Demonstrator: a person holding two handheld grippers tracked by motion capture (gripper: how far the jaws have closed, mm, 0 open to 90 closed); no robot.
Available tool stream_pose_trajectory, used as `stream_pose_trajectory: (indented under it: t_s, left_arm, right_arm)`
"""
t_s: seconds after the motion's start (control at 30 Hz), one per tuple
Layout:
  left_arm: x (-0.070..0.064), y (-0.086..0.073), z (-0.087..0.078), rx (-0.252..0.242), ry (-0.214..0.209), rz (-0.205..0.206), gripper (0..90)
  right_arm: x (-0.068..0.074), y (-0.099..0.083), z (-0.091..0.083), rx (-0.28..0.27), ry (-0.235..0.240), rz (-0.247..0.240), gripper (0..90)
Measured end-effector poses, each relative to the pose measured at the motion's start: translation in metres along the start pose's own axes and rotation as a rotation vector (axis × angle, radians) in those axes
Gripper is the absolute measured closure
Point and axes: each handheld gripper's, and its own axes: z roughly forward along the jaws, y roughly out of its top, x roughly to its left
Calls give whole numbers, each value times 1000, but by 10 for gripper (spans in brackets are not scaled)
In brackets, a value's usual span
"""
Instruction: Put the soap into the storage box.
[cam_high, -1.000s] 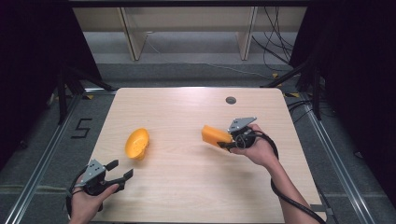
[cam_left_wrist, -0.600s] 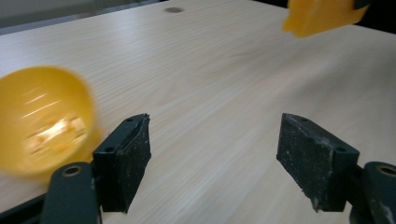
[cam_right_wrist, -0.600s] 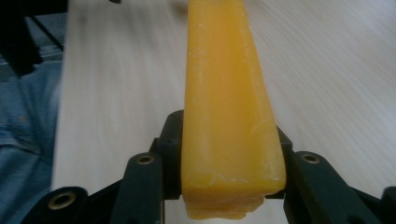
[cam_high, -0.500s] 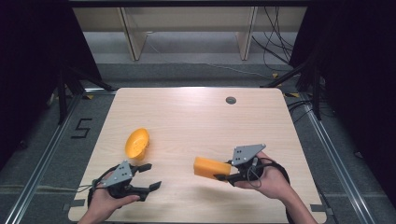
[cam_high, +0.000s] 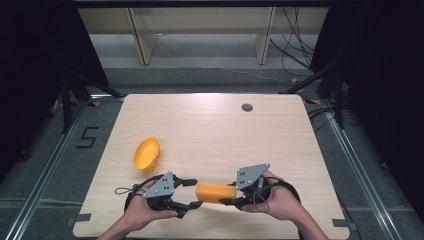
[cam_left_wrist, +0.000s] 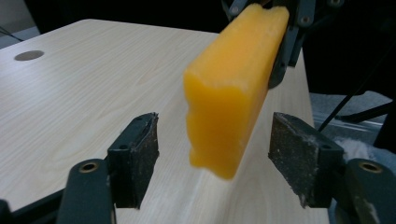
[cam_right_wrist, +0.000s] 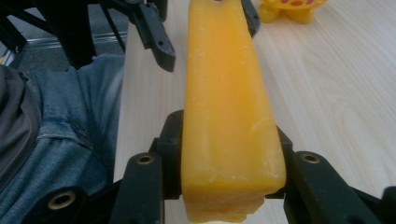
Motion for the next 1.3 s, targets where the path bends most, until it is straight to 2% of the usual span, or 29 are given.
stream_pose_trajectory:
  t_s: [0.07,0.1,0.17,0.2,0.27,0.3,0.33,0.37,0.43,0.5,0.6,0.63,0.67,0.73,0.77,0.8,0.93,1.03,1.07,1.13,1.27,1.3]
  left_arm:
    - [-1,0,2,-8,-8,-8,354]
    - [0,0,3,-2,-20,20,354]
    - [-1,-1,4,1,-29,12,368]
    - [-3,-2,5,-6,-41,-12,372]
    - [-3,-2,6,-7,-50,0,383]
    - [-5,-3,6,-4,-48,-8,396]
    - [-4,-3,6,1,-53,10,410]
    - [-6,-3,6,-12,-62,4,432]
    - [-7,-3,6,-11,-70,40,466]
    - [-8,-3,7,-22,-80,34,485]
    - [-7,-3,6,-16,-101,50,501]
    - [-9,-4,7,-28,-105,17,505]
    - [-8,-4,7,-17,-114,36,510]
    - [-8,-3,7,-13,-132,44,522]
    - [-10,-4,8,-13,-137,15,522]
    - [-11,-6,10,-22,-154,12,532]
    - [-12,-6,10,-2,-156,18,556]
    - [-13,-6,10,3,-181,25,571]
    - [-16,-5,9,20,-185,23,597]
    - [-17,-5,9,21,-188,23,600]
    - [-18,-4,9,22,-198,-32,604]
    - [-17,-4,8,31,-189,-25,604]
  right_arm:
    - [1,0,2,0,5,-6,615]
    - [2,1,3,3,12,-7,615]
    - [4,2,7,7,20,-20,615]
    - [5,3,8,6,27,-25,615]
    - [6,3,9,5,27,-26,615]
    - [6,4,9,1,31,-25,615]
    - [7,4,9,-4,31,-20,615]
    - [7,5,11,-6,40,-31,615]
    - [7,4,12,-4,40,-35,615]
    - [7,4,12,-1,48,-38,615]
    - [7,4,14,-2,57,-51,615]
    - [8,4,14,-2,59,-55,615]
    - [8,5,14,-4,63,-58,615]
    - [9,5,14,-14,81,-69,615]
    - [9,5,14,-14,81,-69,615]
    - [10,5,16,-17,93,-79,615]
    - [11,5,19,-13,102,-102,614]
    - [11,5,19,-8,113,-112,613]
    - [12,6,19,0,131,-115,598]
    - [12,6,19,-1,131,-112,595]
    - [13,5,19,-11,134,-89,567]
    - [13,5,18,-15,128,-74,544]
